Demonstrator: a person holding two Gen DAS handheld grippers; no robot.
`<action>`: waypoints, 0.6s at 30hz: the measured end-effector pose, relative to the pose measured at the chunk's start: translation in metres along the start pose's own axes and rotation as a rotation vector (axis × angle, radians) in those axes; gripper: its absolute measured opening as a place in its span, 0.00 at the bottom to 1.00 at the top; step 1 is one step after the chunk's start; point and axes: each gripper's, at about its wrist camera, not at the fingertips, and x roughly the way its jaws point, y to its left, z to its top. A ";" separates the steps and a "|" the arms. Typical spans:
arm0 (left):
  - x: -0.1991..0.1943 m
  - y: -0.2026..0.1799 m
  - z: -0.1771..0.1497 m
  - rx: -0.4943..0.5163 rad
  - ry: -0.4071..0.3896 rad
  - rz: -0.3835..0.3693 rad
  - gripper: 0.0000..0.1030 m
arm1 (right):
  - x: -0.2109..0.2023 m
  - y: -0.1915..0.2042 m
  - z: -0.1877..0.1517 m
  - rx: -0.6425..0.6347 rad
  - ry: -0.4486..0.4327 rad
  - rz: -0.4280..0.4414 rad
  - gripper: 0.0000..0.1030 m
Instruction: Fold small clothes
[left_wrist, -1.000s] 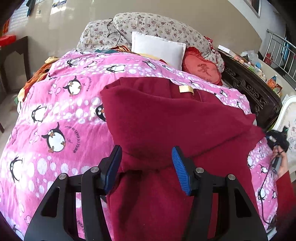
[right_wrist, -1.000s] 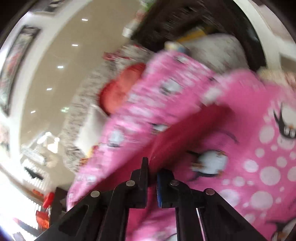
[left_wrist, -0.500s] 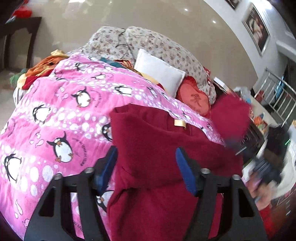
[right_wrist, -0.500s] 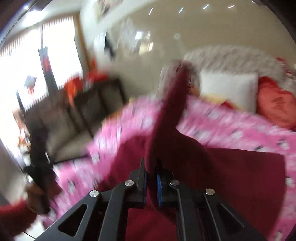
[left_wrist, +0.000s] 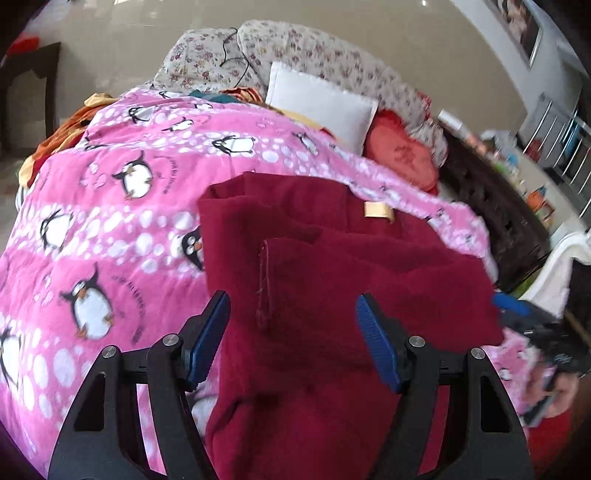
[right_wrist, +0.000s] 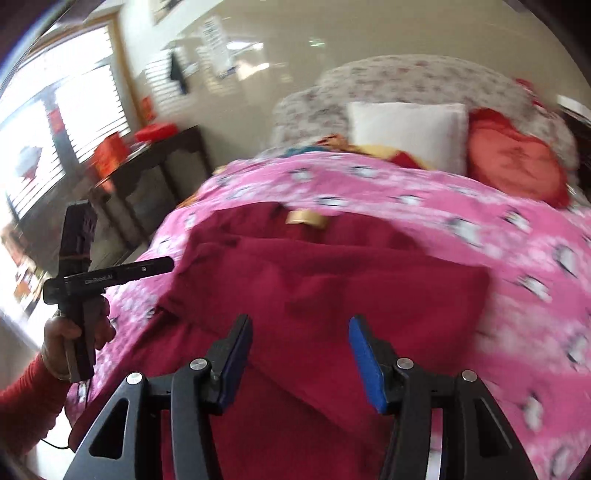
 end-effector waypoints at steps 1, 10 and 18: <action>0.006 -0.004 0.003 0.021 0.000 0.018 0.69 | -0.007 -0.008 -0.003 0.016 -0.004 -0.012 0.51; 0.063 -0.022 0.012 0.157 0.118 0.106 0.42 | -0.033 -0.059 -0.031 0.114 -0.027 -0.047 0.51; 0.015 -0.022 0.028 0.136 0.006 0.021 0.04 | -0.034 -0.083 -0.012 0.185 -0.109 -0.079 0.51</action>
